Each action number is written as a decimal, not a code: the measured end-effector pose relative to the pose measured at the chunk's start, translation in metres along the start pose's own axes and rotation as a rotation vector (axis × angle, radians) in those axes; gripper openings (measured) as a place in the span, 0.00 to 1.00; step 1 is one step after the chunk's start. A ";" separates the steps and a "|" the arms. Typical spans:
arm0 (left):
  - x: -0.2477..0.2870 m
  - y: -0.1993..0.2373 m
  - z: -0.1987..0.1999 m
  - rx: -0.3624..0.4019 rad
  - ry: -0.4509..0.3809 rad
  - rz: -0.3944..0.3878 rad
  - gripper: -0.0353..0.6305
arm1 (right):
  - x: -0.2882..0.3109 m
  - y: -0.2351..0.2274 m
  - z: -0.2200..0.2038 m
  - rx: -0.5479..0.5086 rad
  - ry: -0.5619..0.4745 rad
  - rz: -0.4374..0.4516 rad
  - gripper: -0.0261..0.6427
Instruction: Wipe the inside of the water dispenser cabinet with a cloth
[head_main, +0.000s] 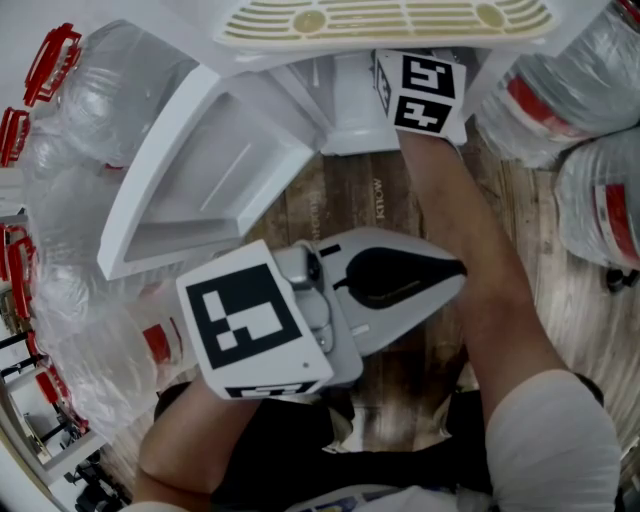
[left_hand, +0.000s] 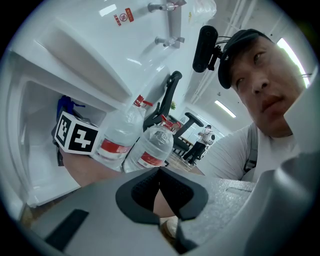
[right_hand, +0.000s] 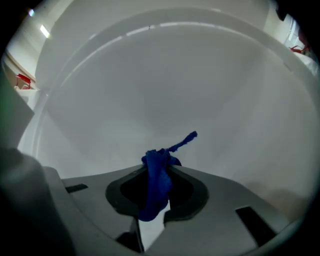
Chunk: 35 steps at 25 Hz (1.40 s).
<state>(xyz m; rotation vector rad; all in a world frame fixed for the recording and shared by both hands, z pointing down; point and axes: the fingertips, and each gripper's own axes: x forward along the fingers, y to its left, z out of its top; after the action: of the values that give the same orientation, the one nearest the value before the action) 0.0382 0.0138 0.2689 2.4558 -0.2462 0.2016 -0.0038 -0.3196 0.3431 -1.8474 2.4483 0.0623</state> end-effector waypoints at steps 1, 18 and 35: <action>0.000 0.000 0.000 0.000 0.001 0.002 0.06 | 0.002 -0.005 -0.005 0.002 0.012 -0.012 0.14; -0.001 -0.001 -0.002 0.007 0.010 0.003 0.06 | -0.006 -0.009 -0.136 0.054 0.383 -0.029 0.14; -0.001 -0.001 -0.001 0.004 0.004 0.001 0.06 | 0.005 -0.031 -0.063 0.110 0.174 -0.153 0.13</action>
<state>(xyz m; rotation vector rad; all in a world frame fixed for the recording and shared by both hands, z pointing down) 0.0370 0.0156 0.2688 2.4588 -0.2457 0.2083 0.0223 -0.3374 0.4060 -2.0629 2.3518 -0.2463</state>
